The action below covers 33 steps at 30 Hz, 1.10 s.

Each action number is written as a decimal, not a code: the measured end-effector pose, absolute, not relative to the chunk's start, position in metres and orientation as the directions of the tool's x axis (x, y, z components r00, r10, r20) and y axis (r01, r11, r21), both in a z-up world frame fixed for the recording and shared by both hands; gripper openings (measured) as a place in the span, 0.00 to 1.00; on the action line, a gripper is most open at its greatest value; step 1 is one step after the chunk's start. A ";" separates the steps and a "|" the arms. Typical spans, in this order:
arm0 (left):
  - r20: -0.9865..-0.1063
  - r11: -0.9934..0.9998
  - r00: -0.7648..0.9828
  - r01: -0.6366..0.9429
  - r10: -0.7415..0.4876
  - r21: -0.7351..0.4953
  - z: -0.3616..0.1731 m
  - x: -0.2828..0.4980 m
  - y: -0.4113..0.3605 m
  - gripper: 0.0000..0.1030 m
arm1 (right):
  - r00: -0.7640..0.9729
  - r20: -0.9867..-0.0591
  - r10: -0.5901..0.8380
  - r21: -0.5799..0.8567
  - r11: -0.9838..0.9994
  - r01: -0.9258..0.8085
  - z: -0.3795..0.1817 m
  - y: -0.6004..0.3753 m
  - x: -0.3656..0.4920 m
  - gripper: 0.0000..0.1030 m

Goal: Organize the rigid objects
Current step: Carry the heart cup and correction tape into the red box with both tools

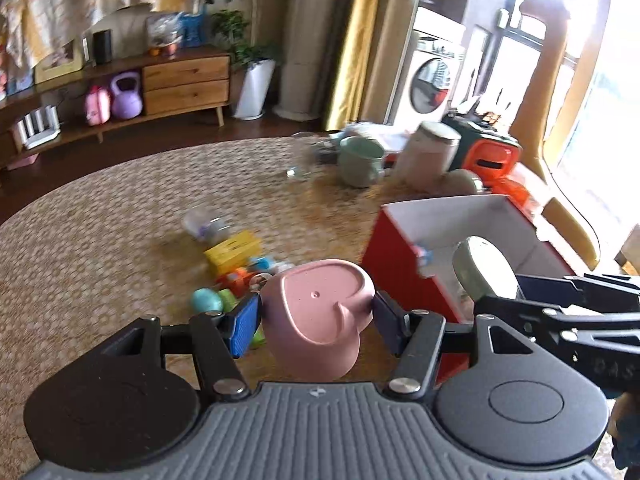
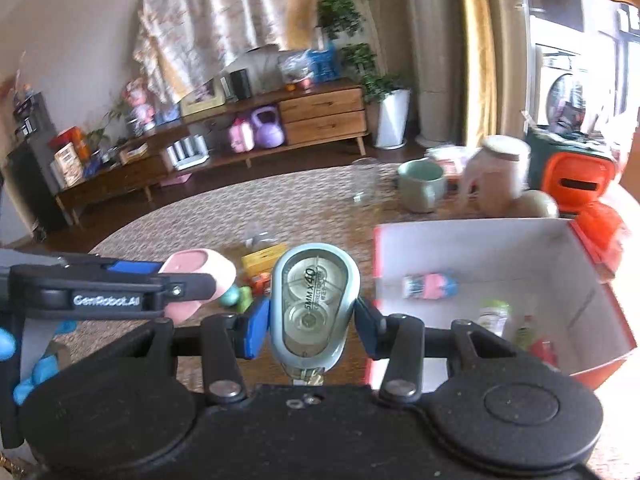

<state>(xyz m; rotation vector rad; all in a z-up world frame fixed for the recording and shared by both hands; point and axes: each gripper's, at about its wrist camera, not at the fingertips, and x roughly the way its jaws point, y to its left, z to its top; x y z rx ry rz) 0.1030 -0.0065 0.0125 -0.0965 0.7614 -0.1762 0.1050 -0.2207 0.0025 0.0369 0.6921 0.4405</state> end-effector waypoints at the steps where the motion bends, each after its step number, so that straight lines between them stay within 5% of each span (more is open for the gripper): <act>1: -0.674 0.980 0.711 0.129 -0.198 -0.151 0.015 0.105 -0.015 0.59 | 0.687 -0.607 0.399 0.174 0.911 -0.375 0.003 -0.227 0.106 0.44; 14: -0.683 0.959 0.679 0.254 -0.269 -0.126 0.012 0.141 -0.115 0.59 | 0.747 -0.596 0.296 0.162 0.955 -0.249 0.002 -0.313 0.136 0.44; 33: -0.749 0.960 0.648 0.271 -0.134 0.063 -0.039 0.222 -0.208 0.59 | 0.708 -0.673 0.214 0.150 0.977 -0.152 -0.037 -0.385 0.205 0.44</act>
